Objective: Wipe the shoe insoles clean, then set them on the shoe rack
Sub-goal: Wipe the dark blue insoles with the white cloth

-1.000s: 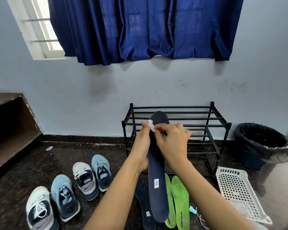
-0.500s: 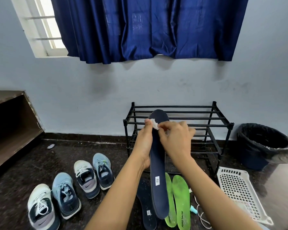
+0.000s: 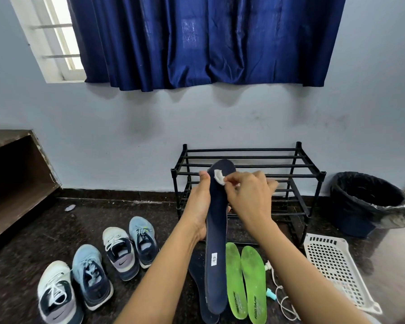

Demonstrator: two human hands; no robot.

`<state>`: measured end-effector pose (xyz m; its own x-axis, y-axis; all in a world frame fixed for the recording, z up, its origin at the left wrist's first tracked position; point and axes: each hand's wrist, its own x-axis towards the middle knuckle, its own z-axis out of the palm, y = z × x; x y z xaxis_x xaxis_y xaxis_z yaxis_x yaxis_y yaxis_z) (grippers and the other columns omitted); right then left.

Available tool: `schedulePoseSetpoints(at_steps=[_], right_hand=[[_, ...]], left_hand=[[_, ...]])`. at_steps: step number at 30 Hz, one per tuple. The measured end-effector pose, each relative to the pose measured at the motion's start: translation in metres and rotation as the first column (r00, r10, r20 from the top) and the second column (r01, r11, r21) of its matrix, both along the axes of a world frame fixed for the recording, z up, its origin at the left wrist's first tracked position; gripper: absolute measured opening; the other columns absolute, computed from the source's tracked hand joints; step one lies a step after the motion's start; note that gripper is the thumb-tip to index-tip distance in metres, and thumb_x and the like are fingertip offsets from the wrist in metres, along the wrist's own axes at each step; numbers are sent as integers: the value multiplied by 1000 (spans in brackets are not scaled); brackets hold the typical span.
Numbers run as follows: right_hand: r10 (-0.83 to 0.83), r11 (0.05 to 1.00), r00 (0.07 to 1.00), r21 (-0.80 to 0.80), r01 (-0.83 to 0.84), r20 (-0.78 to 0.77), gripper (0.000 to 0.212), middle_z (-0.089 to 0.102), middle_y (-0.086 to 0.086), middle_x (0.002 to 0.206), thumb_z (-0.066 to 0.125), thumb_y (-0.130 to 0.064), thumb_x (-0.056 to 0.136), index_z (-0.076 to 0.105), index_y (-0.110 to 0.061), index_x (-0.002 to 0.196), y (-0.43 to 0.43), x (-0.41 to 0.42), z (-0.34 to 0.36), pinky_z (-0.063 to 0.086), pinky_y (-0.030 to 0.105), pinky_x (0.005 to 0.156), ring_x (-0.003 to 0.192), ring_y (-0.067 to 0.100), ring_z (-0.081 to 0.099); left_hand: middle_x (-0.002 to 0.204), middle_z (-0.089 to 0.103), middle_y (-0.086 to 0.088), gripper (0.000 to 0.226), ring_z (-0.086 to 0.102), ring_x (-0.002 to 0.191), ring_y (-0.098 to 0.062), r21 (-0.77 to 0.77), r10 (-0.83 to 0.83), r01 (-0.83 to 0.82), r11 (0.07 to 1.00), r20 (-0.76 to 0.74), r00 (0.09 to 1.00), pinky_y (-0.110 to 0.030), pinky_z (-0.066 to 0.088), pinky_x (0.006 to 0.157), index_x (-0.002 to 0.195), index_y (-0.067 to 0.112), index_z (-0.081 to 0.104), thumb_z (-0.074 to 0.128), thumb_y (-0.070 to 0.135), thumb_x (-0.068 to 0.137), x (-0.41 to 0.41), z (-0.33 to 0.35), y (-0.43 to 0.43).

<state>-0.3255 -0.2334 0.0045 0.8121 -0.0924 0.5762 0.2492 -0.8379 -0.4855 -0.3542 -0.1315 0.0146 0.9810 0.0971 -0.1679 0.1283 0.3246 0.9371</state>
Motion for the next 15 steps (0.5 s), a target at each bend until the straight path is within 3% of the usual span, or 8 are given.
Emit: schedulePoseSetpoints(at_steps=[6,9,11,15], right_hand=[[-129,989,991,64,131,-32,20,70,-4,89,53,-30,88,70,-32,99,-13,15,11,22,37,79,96,23,48],[-91,984,993,147,102,-80,20,70,-2,93,54,-26,89,69,-28,101,-15,17,13,25,38,81,101,26,48],[-48,986,996,154,59,-73,19,70,-4,95,55,-26,89,68,-27,103,-12,14,11,26,39,83,102,26,48],[47,988,998,148,-40,-40,17,69,-9,93,56,-29,88,68,-30,101,-2,9,6,26,37,80,100,24,47]], left_hand=[[88,74,-16,61,70,69,-24,13,-36,36,999,2,999,-32,56,63,117,10,64,33,58,98,-1,-1,-10],[98,74,-14,62,72,87,-25,-1,-66,66,998,-43,997,-38,56,81,119,12,64,36,61,96,-2,0,-9],[97,74,-16,59,71,85,-26,-78,-105,100,992,-72,992,-36,56,78,112,9,69,40,59,97,-2,5,-2],[78,73,-11,54,70,68,-20,-165,-139,132,977,-29,990,-27,55,61,78,13,78,44,49,98,5,6,8]])
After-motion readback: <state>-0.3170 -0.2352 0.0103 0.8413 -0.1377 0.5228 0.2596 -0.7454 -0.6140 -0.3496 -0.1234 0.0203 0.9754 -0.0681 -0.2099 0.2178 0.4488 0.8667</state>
